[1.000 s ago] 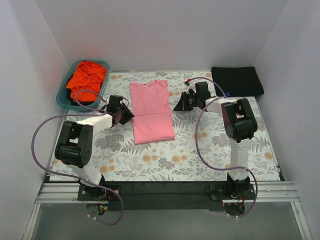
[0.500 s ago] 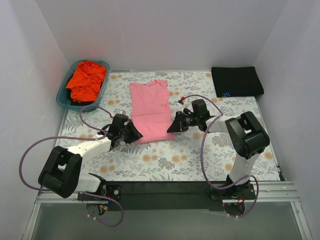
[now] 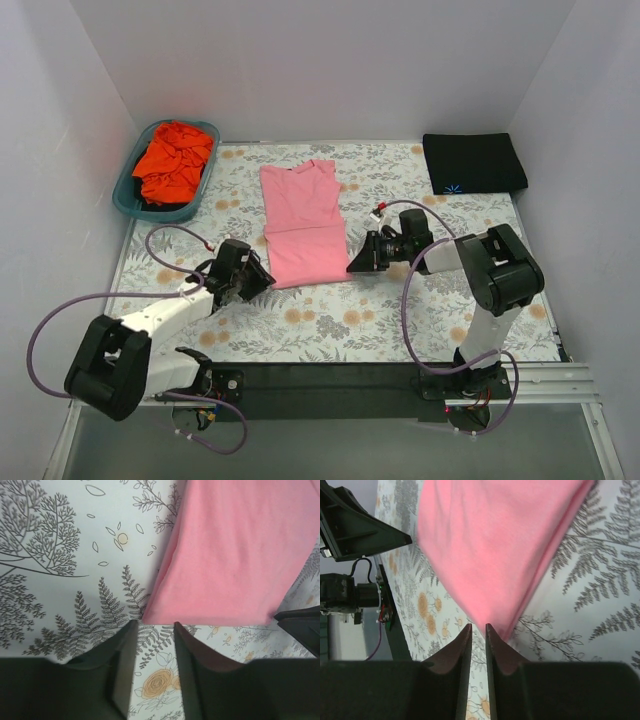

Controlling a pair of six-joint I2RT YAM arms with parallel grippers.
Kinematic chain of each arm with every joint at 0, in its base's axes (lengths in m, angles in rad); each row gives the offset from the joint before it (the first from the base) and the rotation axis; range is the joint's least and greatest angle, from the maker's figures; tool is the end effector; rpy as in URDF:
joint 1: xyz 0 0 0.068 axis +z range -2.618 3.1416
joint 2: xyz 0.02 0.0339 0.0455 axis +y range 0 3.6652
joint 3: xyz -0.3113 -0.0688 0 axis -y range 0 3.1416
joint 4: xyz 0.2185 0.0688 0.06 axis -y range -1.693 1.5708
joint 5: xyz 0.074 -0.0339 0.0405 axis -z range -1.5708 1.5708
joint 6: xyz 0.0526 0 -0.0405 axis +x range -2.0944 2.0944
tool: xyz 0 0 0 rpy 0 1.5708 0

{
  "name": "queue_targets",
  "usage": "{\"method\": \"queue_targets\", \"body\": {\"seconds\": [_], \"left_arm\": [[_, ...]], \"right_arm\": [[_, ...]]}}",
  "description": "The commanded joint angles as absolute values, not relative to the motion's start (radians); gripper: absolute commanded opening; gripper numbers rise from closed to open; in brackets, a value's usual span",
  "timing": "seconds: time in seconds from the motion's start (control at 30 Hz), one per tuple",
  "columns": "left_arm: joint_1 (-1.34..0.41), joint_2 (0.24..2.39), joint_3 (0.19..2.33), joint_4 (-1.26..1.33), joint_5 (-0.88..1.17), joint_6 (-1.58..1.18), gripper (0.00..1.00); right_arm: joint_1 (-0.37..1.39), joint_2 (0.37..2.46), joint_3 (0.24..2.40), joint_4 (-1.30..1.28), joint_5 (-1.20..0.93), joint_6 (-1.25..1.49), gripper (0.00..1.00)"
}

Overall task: Fold and stack the t-shirts
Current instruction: Fold the tshirt

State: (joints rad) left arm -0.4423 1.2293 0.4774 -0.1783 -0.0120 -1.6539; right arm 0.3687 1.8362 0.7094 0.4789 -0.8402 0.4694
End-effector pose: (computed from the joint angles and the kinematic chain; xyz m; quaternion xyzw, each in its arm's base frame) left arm 0.1738 -0.0816 0.1999 -0.5420 0.7791 -0.2700 0.1621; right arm 0.2999 0.1579 0.1765 -0.1402 0.8257 0.4990 0.2228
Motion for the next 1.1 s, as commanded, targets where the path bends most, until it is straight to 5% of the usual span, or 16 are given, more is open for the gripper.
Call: {"method": "queue_targets", "body": {"seconds": [0.0, 0.07, 0.17, 0.7, 0.9, 1.07], "left_arm": [[-0.442, 1.1, 0.508, -0.307, -0.093, -1.641, 0.38], [-0.442, 1.069, 0.531, -0.357, -0.139, -1.625, 0.54], [-0.44, 1.036, 0.571, -0.422, -0.198, -1.609, 0.6], [-0.439, 0.934, 0.577, -0.537, -0.241, -1.597, 0.7], [-0.442, 0.982, 0.575, -0.52, -0.192, -1.595, 0.72], [-0.443, 1.041, 0.592, -0.506, -0.147, -1.591, 0.73]], "right_arm": [[0.408, 1.732, 0.729, 0.491, -0.827, 0.5, 0.24], [0.469, 1.715, 0.768, 0.492, -0.812, 0.537, 0.24], [0.575, 1.72, 0.842, 0.508, -0.767, 0.57, 0.28], [0.716, 2.164, 0.977, 0.715, -0.744, 0.715, 0.29], [0.712, 2.012, 0.951, 0.687, -0.713, 0.683, 0.29], [0.7, 1.824, 0.966, 0.478, -0.621, 0.546, 0.4]]}}
